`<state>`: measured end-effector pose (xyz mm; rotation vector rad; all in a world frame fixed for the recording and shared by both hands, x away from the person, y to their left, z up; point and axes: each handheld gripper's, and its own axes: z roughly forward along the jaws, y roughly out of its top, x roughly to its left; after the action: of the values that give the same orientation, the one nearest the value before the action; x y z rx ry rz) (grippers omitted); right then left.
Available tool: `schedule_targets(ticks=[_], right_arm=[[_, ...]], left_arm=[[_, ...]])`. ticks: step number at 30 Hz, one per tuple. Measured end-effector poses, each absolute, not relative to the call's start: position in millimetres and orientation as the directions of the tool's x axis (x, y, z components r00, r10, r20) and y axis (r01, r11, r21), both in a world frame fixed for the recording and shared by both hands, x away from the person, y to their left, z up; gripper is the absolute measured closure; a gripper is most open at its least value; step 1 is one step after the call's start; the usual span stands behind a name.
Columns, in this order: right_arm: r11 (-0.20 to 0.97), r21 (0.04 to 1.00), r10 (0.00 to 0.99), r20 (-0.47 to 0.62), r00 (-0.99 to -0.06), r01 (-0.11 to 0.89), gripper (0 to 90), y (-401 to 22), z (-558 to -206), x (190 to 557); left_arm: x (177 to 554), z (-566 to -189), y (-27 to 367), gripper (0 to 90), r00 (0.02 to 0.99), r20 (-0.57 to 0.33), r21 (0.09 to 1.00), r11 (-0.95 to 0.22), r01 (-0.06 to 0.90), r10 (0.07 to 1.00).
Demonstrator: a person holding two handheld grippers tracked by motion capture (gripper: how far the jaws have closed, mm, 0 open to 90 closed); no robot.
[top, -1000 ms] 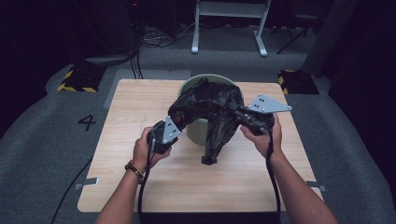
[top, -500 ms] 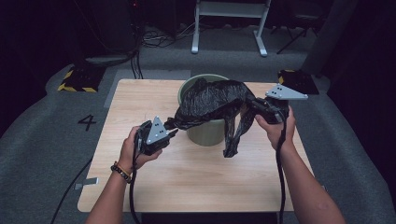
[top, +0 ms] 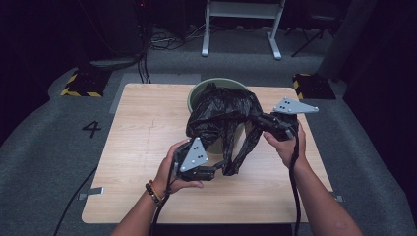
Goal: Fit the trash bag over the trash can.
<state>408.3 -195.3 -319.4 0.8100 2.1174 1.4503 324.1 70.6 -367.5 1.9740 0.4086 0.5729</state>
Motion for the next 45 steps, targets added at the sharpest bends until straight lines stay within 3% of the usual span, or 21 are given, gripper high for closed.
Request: schedule_targets(ticks=[10, 16, 18, 20, 22, 24, 29, 32, 35, 38, 40, 41, 42, 45], right_arm=[[0.279, 0.933, 0.645, -0.007, -0.764, 0.226, 89.7, -195.5, -328.9, 401.5], [0.285, 0.935, 0.610, -0.008, -0.792, 0.211, 87.7, -198.1, -331.2, 395.2], [0.293, 0.935, 0.600, -0.020, -0.800, 0.197, 86.2, -197.8, -332.0, 392.1], [0.292, 0.937, 0.591, -0.017, -0.807, 0.194, 83.6, -197.9, -332.4, 390.4], [0.292, 0.938, 0.585, -0.021, -0.811, 0.186, 77.1, -198.1, -332.5, 388.9], [0.293, 0.941, 0.583, -0.033, -0.812, 0.172, 61.8, -198.3, -331.5, 387.7], [0.292, 0.951, 0.598, -0.100, -0.795, 0.100, 31.8, -198.5, -323.3, 383.6], [0.300, 0.953, 0.615, -0.157, -0.772, 0.045, 24.4, -195.6, -315.3, 380.5], [0.321, 0.947, 0.612, -0.208, -0.763, 0.000, 23.1, -188.4, -308.4, 382.0], [0.352, 0.936, 0.610, -0.248, -0.753, -0.023, 23.9, -180.2, -305.3, 389.0], [0.382, 0.923, 0.593, -0.272, -0.758, -0.033, 30.0, -174.7, -305.0, 394.7], [0.396, 0.918, 0.587, -0.279, -0.760, -0.031, 37.2, -171.7, -305.2, 397.1], [0.411, 0.911, 0.573, -0.284, -0.769, -0.030, 53.0, -169.0, -305.4, 399.1], [0.475, 0.879, 0.566, -0.334, -0.753, -0.033, 78.9, -161.6, -306.6, 404.9]], left_arm=[[350.0, -371.6, 50.8, 37.7, 0.712, 0.155, 0.924, -0.357, 0.141, 0.685], [353.8, -374.3, 52.7, 53.3, 0.660, 0.184, 0.918, -0.367, 0.149, 0.729], [353.9, -375.0, 54.0, 66.3, 0.651, 0.202, 0.913, -0.380, 0.144, 0.732], [354.4, -375.8, 54.3, 72.7, 0.628, 0.238, 0.903, -0.406, 0.138, 0.741], [356.0, -376.4, 56.2, 80.8, 0.628, 0.236, 0.903, -0.406, 0.139, 0.741], [357.6, -376.7, 57.9, 87.6, 0.625, 0.242, 0.902, -0.410, 0.138, 0.742], [360.7, -377.8, 63.9, 90.0, 0.643, 0.239, 0.896, -0.421, 0.143, 0.727], [362.4, -378.8, 67.3, 90.0, 0.650, 0.240, 0.889, -0.432, 0.150, 0.721], [363.8, -380.0, 69.0, 90.0, 0.654, 0.245, 0.882, -0.445, 0.156, 0.715], [364.8, -381.0, 70.7, 90.0, 0.659, 0.252, 0.876, -0.457, 0.155, 0.709], [365.2, -381.4, 71.2, 90.0, 0.665, 0.253, 0.873, -0.462, 0.157, 0.703], [365.4, -381.5, 71.4, 90.0, 0.667, 0.260, 0.869, -0.470, 0.153, 0.698], [365.6, -381.7, 71.6, 90.0, 0.670, 0.262, 0.867, -0.474, 0.153, 0.695], [366.2, -381.9, 72.9, 90.0, 0.679, 0.263, 0.863, -0.482, 0.152, 0.686]])
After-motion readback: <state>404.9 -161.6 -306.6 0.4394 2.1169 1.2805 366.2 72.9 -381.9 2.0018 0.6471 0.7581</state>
